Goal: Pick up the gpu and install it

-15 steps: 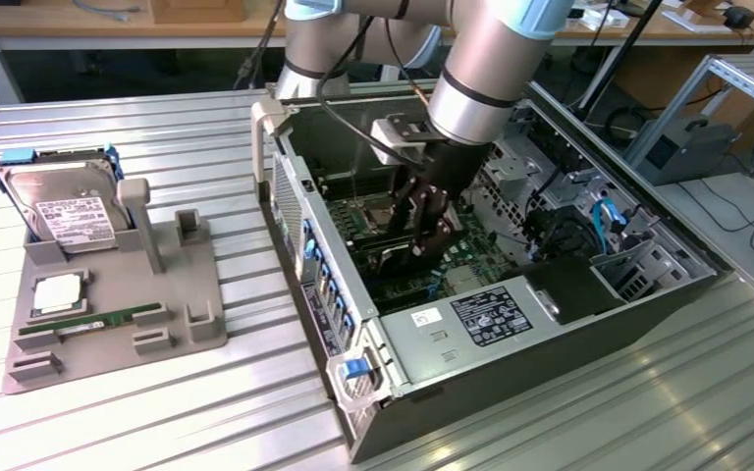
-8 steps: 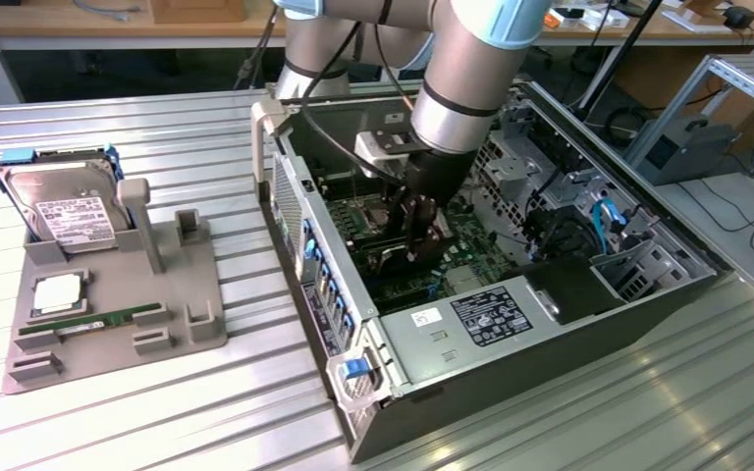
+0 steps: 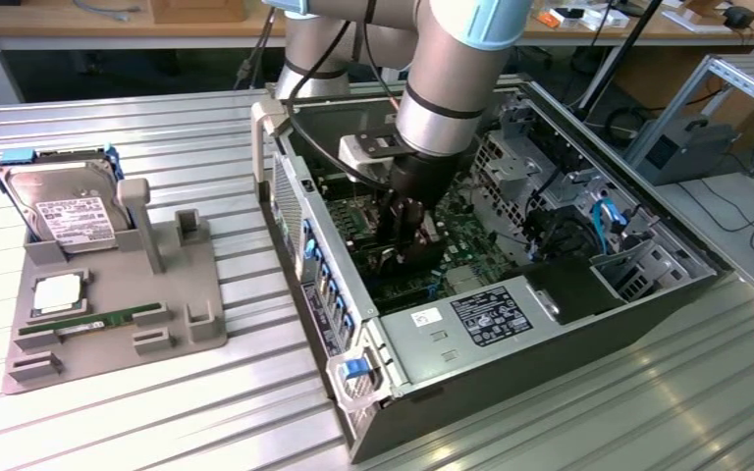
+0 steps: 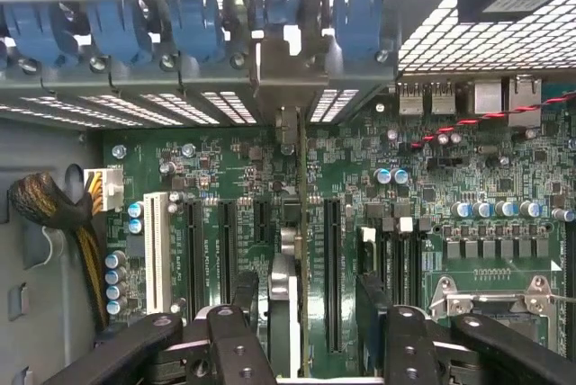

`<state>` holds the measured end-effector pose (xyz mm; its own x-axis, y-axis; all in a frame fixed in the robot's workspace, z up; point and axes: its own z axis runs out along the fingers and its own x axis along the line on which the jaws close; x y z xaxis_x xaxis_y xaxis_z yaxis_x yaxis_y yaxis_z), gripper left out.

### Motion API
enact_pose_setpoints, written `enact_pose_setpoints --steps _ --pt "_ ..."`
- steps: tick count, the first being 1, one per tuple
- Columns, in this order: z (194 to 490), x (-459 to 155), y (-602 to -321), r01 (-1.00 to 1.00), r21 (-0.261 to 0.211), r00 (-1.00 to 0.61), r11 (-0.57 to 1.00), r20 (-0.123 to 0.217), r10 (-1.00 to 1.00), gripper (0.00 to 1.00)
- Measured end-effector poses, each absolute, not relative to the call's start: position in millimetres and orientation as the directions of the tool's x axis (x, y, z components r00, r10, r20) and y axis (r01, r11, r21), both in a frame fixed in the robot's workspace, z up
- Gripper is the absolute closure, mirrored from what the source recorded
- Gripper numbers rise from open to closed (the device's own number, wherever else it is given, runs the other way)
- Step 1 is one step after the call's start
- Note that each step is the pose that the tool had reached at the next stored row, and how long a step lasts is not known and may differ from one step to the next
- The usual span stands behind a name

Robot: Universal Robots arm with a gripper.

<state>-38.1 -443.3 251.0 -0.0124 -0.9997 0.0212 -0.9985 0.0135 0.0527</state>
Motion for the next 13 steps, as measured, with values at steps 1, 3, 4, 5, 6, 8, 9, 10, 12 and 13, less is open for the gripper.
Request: enact_pose_setpoints --steps 1,3,4,5,6,8,9,10,12,13 --pt "251.0 -38.1 -443.3 -0.999 0.053 -0.012 0.014 0.021 -1.000 0.46" --pt "251.3 -38.2 -443.5 -0.999 0.053 -0.012 0.014 0.022 -1.000 0.64" --pt "251.2 -38.1 -443.4 -0.999 0.053 -0.012 0.014 0.022 -1.000 0.69" --pt "251.0 -38.1 -443.3 -0.999 0.053 -0.012 0.014 0.021 -1.000 0.70" --pt "250.9 -38.1 -443.3 -0.999 0.053 -0.012 0.014 0.021 -1.000 0.70" --pt "251.0 -38.1 -443.3 -0.999 0.053 -0.012 0.013 0.021 -1.000 0.70" --pt "250.9 -38.1 -443.3 -0.999 0.053 -0.012 0.014 0.021 -1.000 0.70" --pt "251.0 -38.1 -443.3 -0.999 0.053 -0.012 0.014 0.021 -1.000 0.70" --pt "250.9 -38.1 -443.3 -0.999 0.053 -0.012 0.013 0.021 -1.000 0.70" --pt "251.0 -38.1 -443.4 -0.999 0.053 -0.012 0.013 0.021 -1.000 0.70"
